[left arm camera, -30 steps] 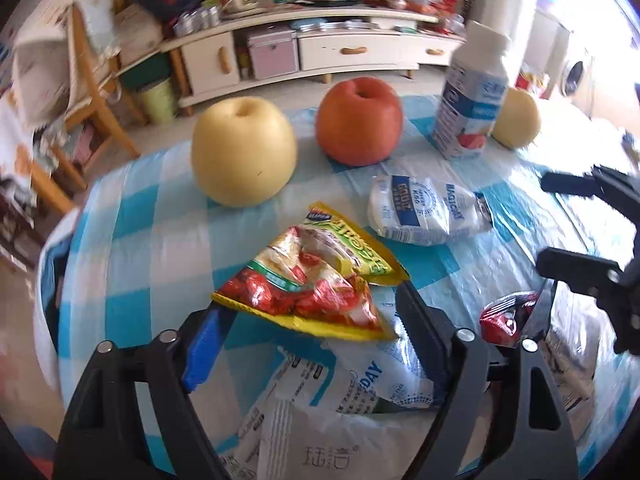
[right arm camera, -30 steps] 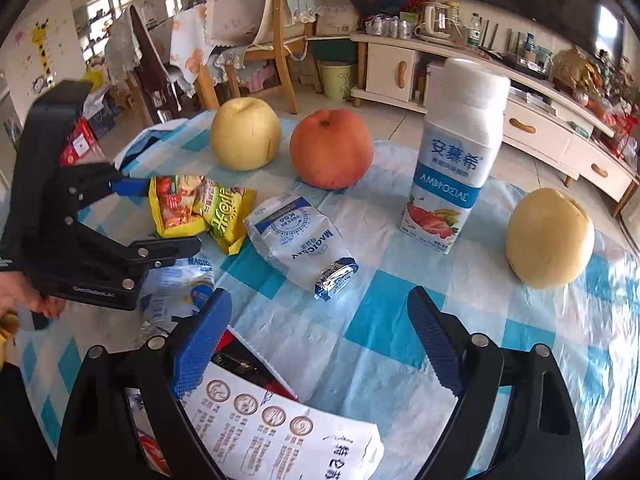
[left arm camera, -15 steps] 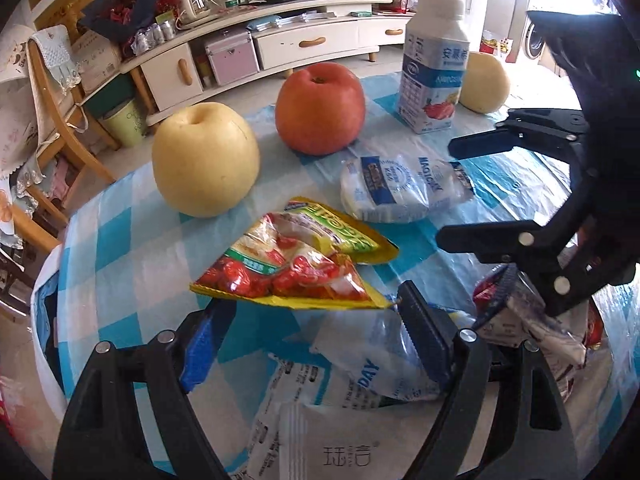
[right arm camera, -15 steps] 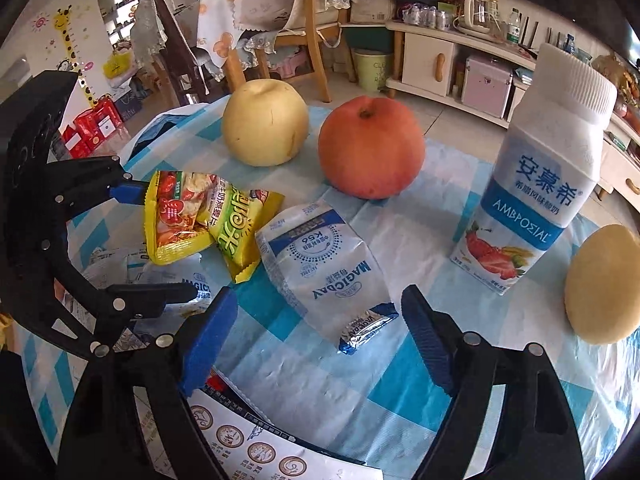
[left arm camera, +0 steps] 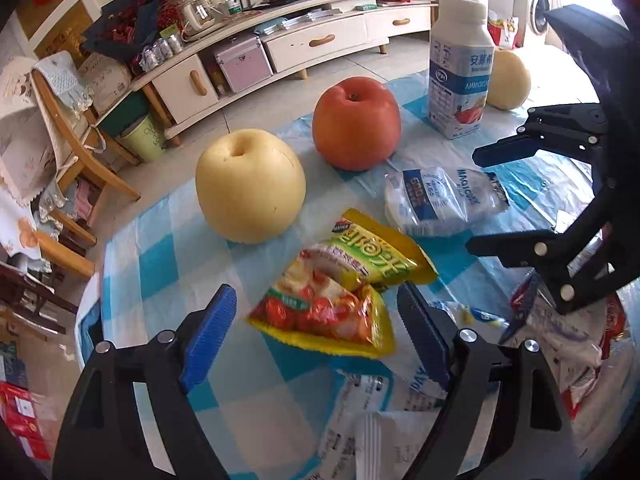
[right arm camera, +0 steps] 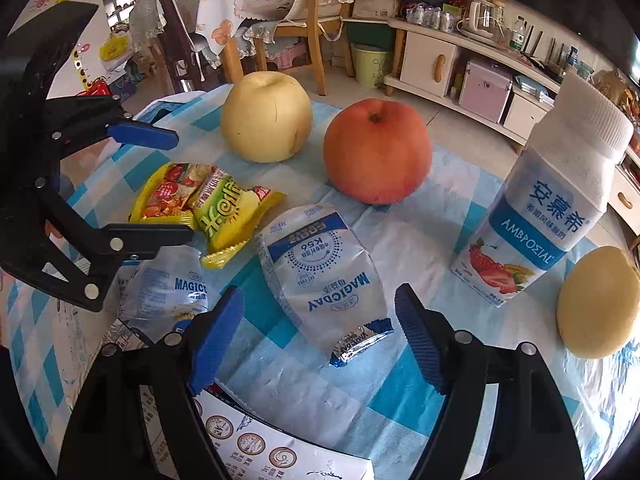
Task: Collect trash
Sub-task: 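Grasp the yellow chip bag with the left tool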
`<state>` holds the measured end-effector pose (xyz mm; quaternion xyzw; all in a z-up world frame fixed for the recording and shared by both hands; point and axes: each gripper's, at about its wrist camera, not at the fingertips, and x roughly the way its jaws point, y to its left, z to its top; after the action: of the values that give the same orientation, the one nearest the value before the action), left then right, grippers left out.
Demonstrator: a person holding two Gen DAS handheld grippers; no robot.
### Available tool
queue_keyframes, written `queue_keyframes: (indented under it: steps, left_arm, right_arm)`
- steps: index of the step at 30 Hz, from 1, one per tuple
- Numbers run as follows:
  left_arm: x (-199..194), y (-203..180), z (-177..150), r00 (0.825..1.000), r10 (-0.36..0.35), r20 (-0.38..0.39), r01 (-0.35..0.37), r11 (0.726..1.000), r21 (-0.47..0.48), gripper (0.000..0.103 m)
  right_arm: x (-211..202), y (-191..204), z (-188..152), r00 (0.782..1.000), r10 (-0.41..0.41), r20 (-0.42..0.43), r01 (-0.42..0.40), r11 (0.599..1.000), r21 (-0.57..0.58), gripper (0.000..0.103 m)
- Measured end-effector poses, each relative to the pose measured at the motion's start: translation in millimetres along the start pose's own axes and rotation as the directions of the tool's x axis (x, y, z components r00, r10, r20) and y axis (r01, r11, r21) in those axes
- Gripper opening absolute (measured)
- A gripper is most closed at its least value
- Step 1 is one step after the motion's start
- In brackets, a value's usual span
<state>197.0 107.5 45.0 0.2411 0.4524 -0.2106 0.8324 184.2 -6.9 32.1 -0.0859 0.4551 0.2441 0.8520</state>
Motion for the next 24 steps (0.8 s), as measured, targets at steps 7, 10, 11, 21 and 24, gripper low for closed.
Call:
queue_keyframes:
  steps: [7, 10, 11, 21, 24]
  left_arm:
    - [23, -10, 11, 0.999, -0.026, -0.026, 0.029, 0.988, 0.152, 0.084]
    - [29, -8, 16, 0.997, -0.064, -0.031, 0.068, 0.988, 0.137, 0.084]
    - [31, -7, 17, 0.997, -0.075, -0.033, 0.079, 0.988, 0.130, 0.083]
    - [30, -9, 10, 0.994, -0.109, 0.032, 0.108, 0.994, 0.026, 0.061]
    - [27, -8, 5, 0.993, -0.109, 0.036, 0.109, 0.994, -0.019, 0.055]
  right_arm:
    - [4, -6, 0, 0.999, 0.037, 0.012, -0.037, 0.999, 0.021, 0.081]
    - [5, -9, 0, 0.999, 0.040, 0.022, -0.041, 0.999, 0.033, 0.083]
    - [6, -10, -1, 0.999, 0.048, 0.025, -0.049, 0.998, 0.040, 0.083]
    - [4, -6, -5, 0.996, 0.083, 0.037, -0.084, 0.996, 0.030, 0.050]
    - [4, -7, -6, 0.996, 0.082, 0.040, -0.083, 0.996, 0.043, 0.049]
